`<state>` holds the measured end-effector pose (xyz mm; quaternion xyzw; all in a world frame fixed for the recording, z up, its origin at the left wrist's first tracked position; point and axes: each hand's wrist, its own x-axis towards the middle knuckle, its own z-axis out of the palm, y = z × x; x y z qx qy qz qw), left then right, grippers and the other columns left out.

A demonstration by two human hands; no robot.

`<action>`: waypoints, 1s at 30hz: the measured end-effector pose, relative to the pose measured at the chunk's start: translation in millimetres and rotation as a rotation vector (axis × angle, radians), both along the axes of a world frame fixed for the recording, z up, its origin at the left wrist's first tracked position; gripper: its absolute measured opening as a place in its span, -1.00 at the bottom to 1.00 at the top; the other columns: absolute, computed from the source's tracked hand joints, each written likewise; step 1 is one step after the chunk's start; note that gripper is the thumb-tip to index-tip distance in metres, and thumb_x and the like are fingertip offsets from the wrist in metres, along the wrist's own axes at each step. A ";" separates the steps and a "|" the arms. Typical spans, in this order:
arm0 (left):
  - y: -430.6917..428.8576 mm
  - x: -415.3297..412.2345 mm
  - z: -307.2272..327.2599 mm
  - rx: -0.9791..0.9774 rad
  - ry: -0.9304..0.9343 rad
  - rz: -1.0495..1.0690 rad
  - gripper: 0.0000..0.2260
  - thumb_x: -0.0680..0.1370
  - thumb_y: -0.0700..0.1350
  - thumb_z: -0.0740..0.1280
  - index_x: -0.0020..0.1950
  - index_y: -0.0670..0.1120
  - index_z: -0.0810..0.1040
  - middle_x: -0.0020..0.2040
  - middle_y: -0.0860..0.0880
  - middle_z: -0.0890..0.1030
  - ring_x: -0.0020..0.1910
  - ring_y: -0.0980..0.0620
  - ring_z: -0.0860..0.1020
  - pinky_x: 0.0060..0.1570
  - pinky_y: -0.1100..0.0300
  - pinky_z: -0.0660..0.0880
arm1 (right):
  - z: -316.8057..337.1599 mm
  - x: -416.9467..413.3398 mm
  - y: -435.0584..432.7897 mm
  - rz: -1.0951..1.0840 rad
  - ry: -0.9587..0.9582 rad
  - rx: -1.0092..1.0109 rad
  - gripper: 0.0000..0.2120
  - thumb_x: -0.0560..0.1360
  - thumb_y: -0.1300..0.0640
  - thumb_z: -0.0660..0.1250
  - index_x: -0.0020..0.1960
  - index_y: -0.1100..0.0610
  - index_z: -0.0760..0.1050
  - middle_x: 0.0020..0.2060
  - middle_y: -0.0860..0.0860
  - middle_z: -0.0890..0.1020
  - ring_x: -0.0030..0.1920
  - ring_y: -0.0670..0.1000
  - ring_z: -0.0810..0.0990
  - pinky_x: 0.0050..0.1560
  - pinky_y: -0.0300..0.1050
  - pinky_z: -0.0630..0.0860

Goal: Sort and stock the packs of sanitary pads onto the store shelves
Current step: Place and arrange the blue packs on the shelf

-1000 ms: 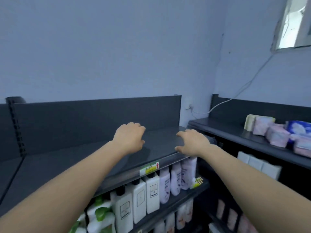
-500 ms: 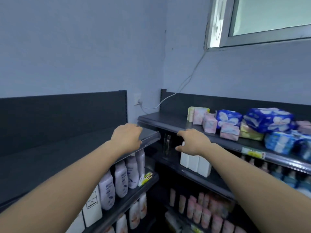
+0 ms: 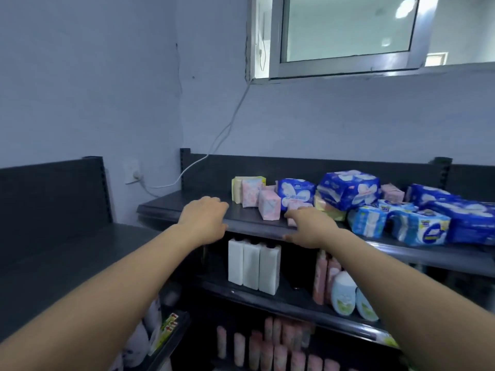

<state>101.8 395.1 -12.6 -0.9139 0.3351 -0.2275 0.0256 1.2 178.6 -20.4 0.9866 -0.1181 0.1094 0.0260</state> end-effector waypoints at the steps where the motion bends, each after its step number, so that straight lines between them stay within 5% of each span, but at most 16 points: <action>1: -9.2 6.7 1.2 0.000 0.001 -0.021 -0.67 0.56 0.06 0.26 0.27 -0.05 0.45 0.19 -0.02 0.51 0.20 -0.07 0.45 0.06 0.02 0.46 | 1.3 1.1 -7.3 -0.026 -0.006 -0.005 -0.47 0.47 -0.19 0.33 0.36 0.01 0.40 0.26 0.07 0.51 0.26 0.12 0.46 0.19 0.01 0.47; 19: -179.2 77.2 -4.0 -0.054 0.037 -0.180 -0.71 0.55 0.01 0.26 0.25 -0.04 0.49 0.21 -0.02 0.52 0.19 -0.07 0.48 -0.11 0.12 0.40 | -4.1 29.2 -159.0 -0.262 -0.071 -0.070 -0.49 0.50 -0.13 0.32 0.39 0.00 0.37 0.26 0.05 0.47 0.28 0.11 0.41 0.16 0.00 0.41; 30: -279.0 131.2 -2.9 -0.120 0.036 -0.115 -0.68 0.54 0.05 0.27 0.26 -0.03 0.50 0.18 -0.01 0.52 0.16 -0.05 0.49 0.01 0.09 0.46 | 8.7 68.2 -267.8 -0.281 -0.225 -0.105 -0.38 0.49 -0.05 0.35 0.48 0.02 0.21 0.43 0.04 0.32 0.40 0.13 0.30 0.28 0.04 0.35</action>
